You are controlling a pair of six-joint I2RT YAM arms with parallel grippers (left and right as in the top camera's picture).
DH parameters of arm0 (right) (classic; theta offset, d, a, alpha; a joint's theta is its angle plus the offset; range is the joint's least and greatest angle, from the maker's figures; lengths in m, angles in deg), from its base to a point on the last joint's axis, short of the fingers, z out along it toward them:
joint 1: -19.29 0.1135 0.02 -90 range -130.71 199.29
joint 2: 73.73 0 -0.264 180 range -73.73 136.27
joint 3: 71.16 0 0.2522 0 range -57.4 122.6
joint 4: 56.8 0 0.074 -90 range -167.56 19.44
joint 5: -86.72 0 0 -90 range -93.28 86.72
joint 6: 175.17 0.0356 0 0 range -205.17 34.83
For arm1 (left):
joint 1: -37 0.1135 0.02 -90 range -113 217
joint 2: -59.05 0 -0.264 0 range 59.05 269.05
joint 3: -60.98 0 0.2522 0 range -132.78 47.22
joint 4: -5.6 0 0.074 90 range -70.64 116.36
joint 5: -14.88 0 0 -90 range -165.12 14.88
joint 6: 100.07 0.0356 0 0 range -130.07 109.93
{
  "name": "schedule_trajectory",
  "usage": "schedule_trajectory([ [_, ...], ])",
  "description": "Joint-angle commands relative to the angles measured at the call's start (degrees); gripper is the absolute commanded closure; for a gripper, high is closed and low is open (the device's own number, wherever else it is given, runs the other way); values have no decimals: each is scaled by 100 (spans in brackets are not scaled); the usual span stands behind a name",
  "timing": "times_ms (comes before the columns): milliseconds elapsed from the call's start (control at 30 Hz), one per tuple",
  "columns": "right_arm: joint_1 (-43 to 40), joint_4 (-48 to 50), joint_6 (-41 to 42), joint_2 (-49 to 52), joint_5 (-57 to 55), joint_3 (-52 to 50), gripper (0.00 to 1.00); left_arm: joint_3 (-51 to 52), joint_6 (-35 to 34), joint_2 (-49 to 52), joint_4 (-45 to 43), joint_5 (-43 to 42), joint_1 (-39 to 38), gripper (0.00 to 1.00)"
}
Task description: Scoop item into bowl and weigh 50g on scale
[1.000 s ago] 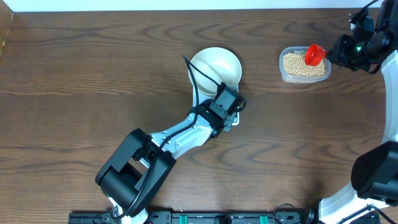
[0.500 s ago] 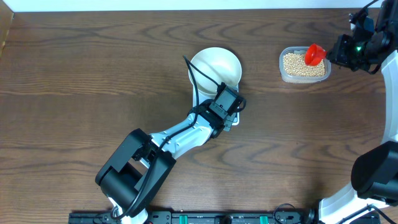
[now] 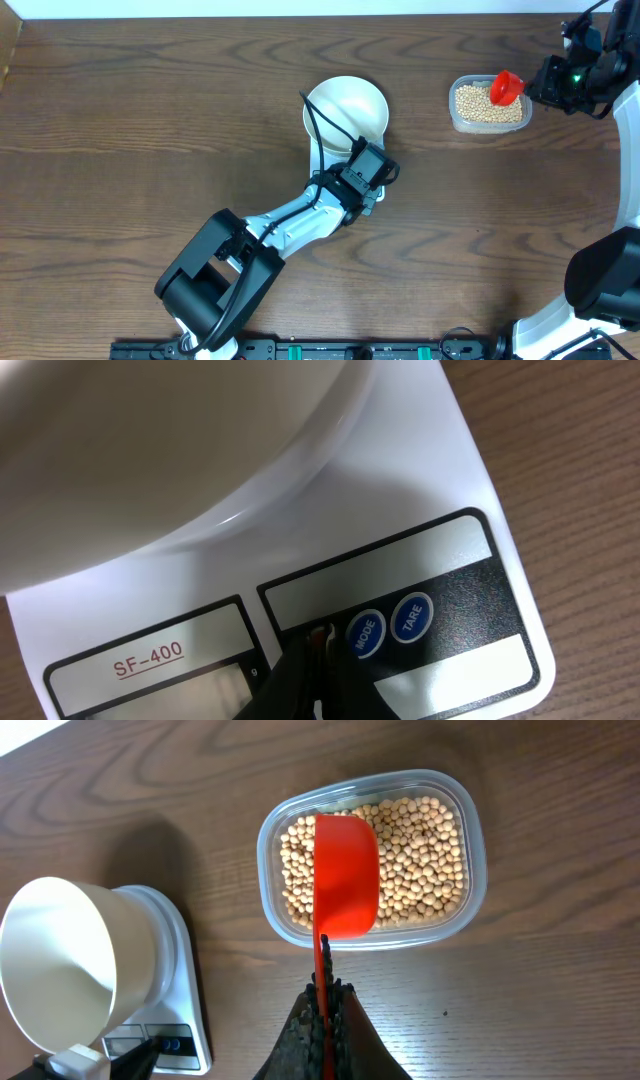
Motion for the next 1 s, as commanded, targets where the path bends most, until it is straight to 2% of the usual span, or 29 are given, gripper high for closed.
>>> schedule_trajectory([
  [0, -35, -20, -92, -74, 57, 96, 99, 398, -85, 417, 208, -26, 76, 93],
  [300, -35, -20, -94, -74, 57, 96, 99, 398, -22, 420, 87, -33, 380, 93],
  [967, -35, -26, -94, -74, 57, 96, 99, 424, -48, 420, 146, -485, 149, 93],
])
